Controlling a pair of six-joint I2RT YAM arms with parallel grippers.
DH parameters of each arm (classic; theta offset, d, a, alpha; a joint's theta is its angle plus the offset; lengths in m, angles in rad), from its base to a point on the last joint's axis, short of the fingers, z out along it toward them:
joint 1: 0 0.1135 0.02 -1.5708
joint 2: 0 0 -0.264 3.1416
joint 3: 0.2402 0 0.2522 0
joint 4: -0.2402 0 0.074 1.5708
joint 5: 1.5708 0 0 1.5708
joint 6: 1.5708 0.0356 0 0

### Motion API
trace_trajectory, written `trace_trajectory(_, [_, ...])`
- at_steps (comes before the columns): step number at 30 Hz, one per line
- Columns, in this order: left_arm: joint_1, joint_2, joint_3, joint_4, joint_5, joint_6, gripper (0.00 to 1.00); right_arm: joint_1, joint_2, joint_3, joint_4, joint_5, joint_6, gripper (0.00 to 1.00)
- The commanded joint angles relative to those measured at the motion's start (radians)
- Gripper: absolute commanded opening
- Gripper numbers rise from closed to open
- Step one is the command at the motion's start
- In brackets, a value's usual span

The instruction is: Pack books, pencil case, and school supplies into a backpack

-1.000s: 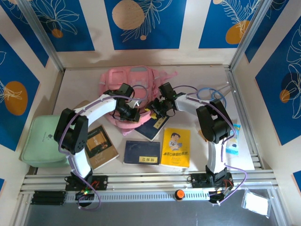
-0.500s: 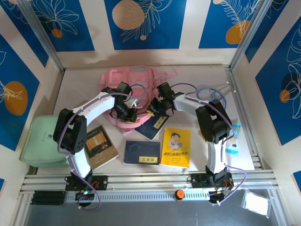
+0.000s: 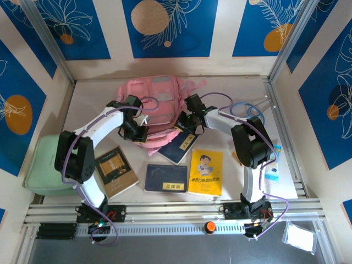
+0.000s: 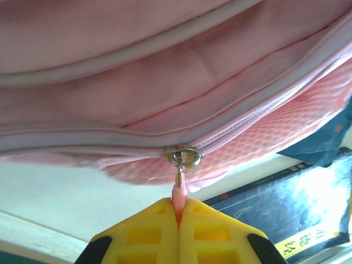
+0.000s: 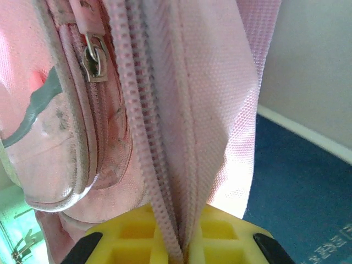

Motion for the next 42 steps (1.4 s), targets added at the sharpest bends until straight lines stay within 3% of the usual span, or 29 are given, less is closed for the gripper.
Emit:
trace_trajectory(1, [0.030, -0.033, -0.021, -0.063, -0.052, 0.023, 0.00, -0.055, -0.059, 0.050, 0.005, 0.075, -0.068, 0.09])
trace_trajectory(8, [0.059, 0.012, -0.069, 0.047, -0.166, -0.021, 0.00, -0.132, -0.042, 0.084, 0.004, 0.058, -0.096, 0.09])
trace_trajectory(13, [0.062, 0.061, -0.048, 0.114, -0.092, -0.031, 0.00, -0.166, -0.014, 0.114, -0.007, 0.048, -0.107, 0.10])
trace_trajectory(19, [0.025, 0.071, -0.010, 0.177, 0.037, -0.039, 0.00, -0.214, -0.047, 0.088, -0.027, -0.035, -0.042, 0.49])
trace_trajectory(22, [-0.009, 0.081, 0.016, 0.186, 0.069, -0.043, 0.00, -0.230, -0.106, 0.034, -0.041, -0.036, 0.003, 0.60])
trace_trajectory(31, [-0.104, 0.127, 0.146, 0.230, 0.159, -0.084, 0.00, -0.207, -0.217, -0.101, -0.109, -0.082, 0.121, 0.64])
trace_trajectory(37, [-0.163, 0.164, 0.220, 0.257, 0.199, -0.103, 0.00, -0.160, -0.267, -0.132, -0.218, 0.020, 0.181, 0.67])
trace_trajectory(42, [-0.183, 0.182, 0.204, 0.269, 0.210, -0.108, 0.00, -0.120, -0.265, -0.138, -0.275, 0.085, 0.226, 0.76])
